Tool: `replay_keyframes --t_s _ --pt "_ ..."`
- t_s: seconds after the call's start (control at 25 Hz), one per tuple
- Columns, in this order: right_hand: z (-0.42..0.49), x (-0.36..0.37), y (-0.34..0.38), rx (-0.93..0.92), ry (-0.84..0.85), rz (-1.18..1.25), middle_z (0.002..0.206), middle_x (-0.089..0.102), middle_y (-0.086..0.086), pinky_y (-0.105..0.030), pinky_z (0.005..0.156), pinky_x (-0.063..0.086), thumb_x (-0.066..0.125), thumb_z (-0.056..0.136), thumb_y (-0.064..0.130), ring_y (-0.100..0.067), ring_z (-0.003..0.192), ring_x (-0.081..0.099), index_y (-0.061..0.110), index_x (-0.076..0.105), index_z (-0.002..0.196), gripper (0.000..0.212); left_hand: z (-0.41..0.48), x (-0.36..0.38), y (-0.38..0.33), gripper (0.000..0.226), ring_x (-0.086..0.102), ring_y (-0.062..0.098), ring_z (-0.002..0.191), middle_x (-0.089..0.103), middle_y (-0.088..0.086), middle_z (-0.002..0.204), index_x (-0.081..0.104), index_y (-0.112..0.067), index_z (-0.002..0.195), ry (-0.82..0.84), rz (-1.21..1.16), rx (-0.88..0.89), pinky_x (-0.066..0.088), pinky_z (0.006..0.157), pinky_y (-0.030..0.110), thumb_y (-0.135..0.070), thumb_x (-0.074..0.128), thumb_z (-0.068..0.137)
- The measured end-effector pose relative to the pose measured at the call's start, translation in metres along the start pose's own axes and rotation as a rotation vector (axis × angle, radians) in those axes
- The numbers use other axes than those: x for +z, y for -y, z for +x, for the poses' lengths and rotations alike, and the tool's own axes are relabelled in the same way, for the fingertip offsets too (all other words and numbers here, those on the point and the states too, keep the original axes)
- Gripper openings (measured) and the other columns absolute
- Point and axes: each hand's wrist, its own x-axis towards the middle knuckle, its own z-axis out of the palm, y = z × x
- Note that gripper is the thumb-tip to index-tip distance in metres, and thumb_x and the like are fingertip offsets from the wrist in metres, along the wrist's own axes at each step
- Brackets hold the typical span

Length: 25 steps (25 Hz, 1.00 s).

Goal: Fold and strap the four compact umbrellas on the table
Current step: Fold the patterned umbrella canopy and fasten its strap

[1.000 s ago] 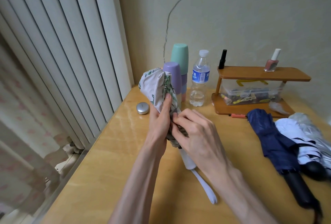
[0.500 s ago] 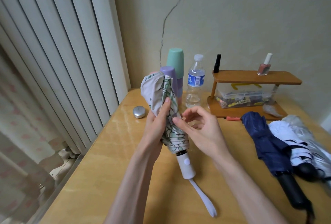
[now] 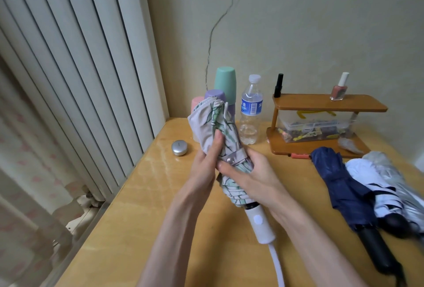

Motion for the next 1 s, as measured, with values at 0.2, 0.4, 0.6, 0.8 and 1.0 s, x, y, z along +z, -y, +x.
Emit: replay_keyframes --t_s 0.2,0.4,0.6,0.8,1.0 --pt "0.001 -0.02 0.002 -0.11 -0.061 -0.33 0.094 0.079 0.01 -0.028 0.07 0.061 0.086 0.085 0.026 -0.01 0.082 0.076 0.026 0.069 0.11 0.031 0.013 -0.021 -0.003 0.036 0.066 0.011 0.086 0.071 -0.004 0.102 0.068 -0.017 0.115 -0.319 0.336 0.535 0.053 0.073 0.026 -0.03 0.086 0.086" --pt "0.0 -0.035 0.0 -0.138 -0.044 -0.44 0.094 0.08 0.009 -0.042 0.076 0.063 0.086 0.083 0.025 -0.017 0.085 0.076 0.027 0.072 0.106 0.027 0.012 -0.023 -0.007 0.018 0.067 0.007 0.074 0.078 -0.004 0.081 0.079 -0.01 0.088 -0.287 0.091 0.372 0.053 0.068 0.021 -0.025 0.085 0.08" --pt "-0.001 -0.048 0.003 -0.089 0.011 -0.353 0.094 0.081 0.001 -0.04 0.077 0.061 0.088 0.085 0.021 -0.022 0.087 0.077 0.017 0.077 0.104 0.022 0.008 -0.024 -0.013 0.021 0.073 0.014 0.085 0.081 0.004 0.091 0.082 -0.014 0.091 -0.2 -0.004 0.246 0.06 0.077 0.027 -0.028 0.084 0.076" --pt "0.0 -0.049 -0.003 -0.129 -0.06 -0.411 0.088 0.079 0.002 -0.043 0.074 0.059 0.087 0.084 0.023 -0.025 0.083 0.074 0.02 0.074 0.095 0.018 0.006 -0.022 -0.019 0.014 0.07 0.009 0.082 0.068 0.002 0.102 0.071 -0.019 0.107 -0.196 0.341 0.471 0.058 0.069 0.026 -0.015 0.079 0.095" --pt "0.001 -0.054 -0.002 -0.242 -0.175 -0.63 0.082 0.074 0.013 -0.038 0.061 0.057 0.088 0.075 0.034 -0.013 0.071 0.068 0.033 0.067 0.099 0.032 0.008 -0.019 -0.017 0.01 0.066 0.015 0.085 0.06 0.002 0.101 0.073 -0.032 0.099 -0.248 0.574 0.609 0.05 0.068 0.019 -0.034 0.08 0.094"
